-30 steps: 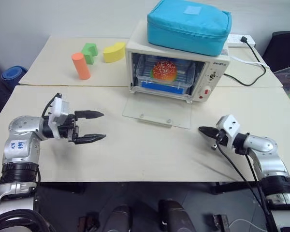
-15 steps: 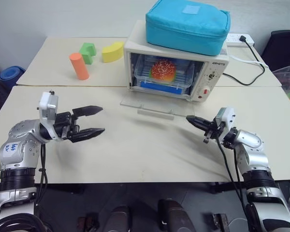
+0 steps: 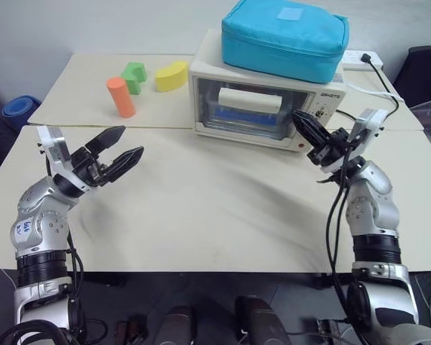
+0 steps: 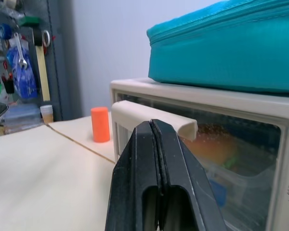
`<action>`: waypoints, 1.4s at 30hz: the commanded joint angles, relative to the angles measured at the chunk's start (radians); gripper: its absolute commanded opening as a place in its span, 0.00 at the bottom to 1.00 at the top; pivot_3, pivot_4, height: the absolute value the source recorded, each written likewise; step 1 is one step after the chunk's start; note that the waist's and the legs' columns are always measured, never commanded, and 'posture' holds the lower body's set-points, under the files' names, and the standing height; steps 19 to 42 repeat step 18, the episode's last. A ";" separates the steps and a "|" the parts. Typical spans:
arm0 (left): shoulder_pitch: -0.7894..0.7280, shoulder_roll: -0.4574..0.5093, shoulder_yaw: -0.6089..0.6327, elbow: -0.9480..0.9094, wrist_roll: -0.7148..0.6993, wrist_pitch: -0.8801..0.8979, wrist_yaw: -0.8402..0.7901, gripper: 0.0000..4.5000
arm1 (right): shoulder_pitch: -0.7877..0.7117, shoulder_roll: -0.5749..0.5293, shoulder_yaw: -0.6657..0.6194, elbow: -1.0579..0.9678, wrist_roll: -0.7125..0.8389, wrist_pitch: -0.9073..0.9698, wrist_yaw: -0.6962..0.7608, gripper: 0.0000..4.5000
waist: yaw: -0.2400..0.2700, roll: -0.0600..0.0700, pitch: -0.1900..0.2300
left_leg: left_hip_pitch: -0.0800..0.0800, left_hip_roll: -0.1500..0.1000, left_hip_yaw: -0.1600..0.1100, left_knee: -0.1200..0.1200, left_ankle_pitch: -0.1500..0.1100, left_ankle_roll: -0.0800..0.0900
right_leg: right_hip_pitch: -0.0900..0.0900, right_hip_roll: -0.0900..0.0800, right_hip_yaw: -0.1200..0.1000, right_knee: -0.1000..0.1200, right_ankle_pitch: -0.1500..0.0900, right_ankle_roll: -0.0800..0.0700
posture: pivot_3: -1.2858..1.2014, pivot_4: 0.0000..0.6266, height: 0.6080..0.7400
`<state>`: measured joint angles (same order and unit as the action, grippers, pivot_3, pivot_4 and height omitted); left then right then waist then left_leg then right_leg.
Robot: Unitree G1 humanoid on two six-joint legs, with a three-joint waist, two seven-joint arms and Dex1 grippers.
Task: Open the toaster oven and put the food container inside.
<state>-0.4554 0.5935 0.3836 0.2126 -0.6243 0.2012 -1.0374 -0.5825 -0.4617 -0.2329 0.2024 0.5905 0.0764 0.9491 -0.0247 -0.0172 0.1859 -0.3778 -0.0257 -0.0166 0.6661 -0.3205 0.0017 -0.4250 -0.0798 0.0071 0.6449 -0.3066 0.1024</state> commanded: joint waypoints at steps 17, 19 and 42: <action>0.494 0.138 0.069 -0.150 0.172 -0.211 0.001 1.00 | 0.560 -0.198 0.031 -0.247 -0.086 -0.223 0.345 0.99 | 0.000 0.000 0.000 | 0.011 0.003 -0.001 -0.002 -0.006 0.006 | 0.012 0.000 0.000 -0.011 -0.001 -0.002 | 0.52 0.24 1.00; 0.504 0.133 0.069 -0.167 0.177 -0.227 0.012 1.00 | 0.566 -0.196 0.034 -0.247 -0.090 -0.230 0.345 0.99 | 0.000 0.000 0.000 | 0.011 0.004 -0.001 -0.002 -0.006 0.006 | 0.013 0.000 0.000 -0.012 -0.001 -0.002 | 0.52 0.24 1.00; 0.504 0.133 0.069 -0.167 0.177 -0.227 0.012 1.00 | 0.566 -0.196 0.034 -0.247 -0.090 -0.230 0.345 0.99 | 0.000 0.000 0.000 | 0.011 0.004 -0.001 -0.002 -0.006 0.006 | 0.013 0.000 0.000 -0.012 -0.001 -0.002 | 0.52 0.24 1.00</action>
